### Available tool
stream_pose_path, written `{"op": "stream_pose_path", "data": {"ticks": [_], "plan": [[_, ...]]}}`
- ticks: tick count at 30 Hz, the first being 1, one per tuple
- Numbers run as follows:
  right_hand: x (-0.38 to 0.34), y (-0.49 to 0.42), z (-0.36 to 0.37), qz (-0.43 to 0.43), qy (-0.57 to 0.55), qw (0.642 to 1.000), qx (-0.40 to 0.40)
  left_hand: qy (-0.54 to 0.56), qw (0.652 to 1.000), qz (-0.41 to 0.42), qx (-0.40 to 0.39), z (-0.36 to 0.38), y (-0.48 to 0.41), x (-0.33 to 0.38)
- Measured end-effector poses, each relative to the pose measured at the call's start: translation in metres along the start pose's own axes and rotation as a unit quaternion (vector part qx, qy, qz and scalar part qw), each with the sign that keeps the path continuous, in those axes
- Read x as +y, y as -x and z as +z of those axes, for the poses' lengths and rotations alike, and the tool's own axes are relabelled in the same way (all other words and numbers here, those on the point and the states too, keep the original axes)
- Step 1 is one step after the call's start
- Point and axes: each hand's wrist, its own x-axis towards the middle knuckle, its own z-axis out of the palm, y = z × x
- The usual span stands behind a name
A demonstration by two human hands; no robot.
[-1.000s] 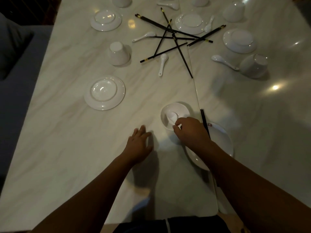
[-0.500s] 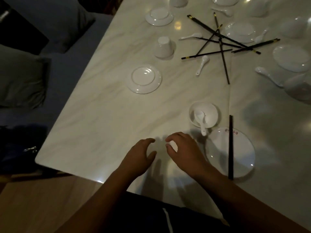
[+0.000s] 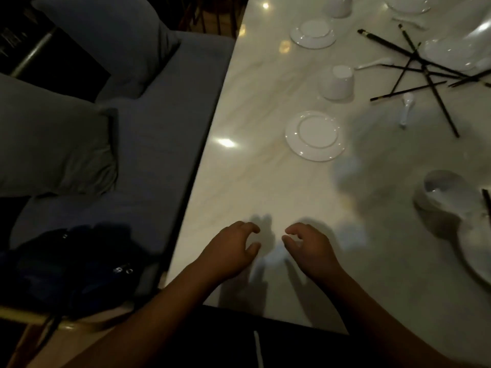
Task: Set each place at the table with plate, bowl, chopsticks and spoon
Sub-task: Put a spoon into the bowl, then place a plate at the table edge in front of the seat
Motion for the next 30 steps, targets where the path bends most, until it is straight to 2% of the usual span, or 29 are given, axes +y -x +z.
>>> {"op": "stream_pose_path", "data": {"ticks": [4, 8, 18, 26, 30], "plan": [[-0.033, 0.020, 0.032, 0.033, 0.000, 0.999, 0.016, -0.024, 0.998, 0.042, -0.031, -0.035, 0.005, -0.032], [-0.047, 0.043, 0.050, 0.041, -0.030, 0.996, 0.072, -0.044, 0.995, 0.073, -0.057, -0.044, 0.017, -0.041], [-0.074, 0.079, 0.075, 0.086, -0.063, 0.985, 0.136, -0.071, 0.981, 0.171, -0.056, -0.059, 0.033, -0.036], [-0.079, 0.035, 0.076, 0.176, -0.087, 0.963, 0.185, -0.114, 0.963, 0.207, -0.133, -0.080, -0.035, -0.032], [-0.092, -0.026, 0.067, 0.250, -0.121, 0.929, 0.243, -0.153, 0.935, 0.253, -0.194, -0.100, -0.103, -0.026]]}}
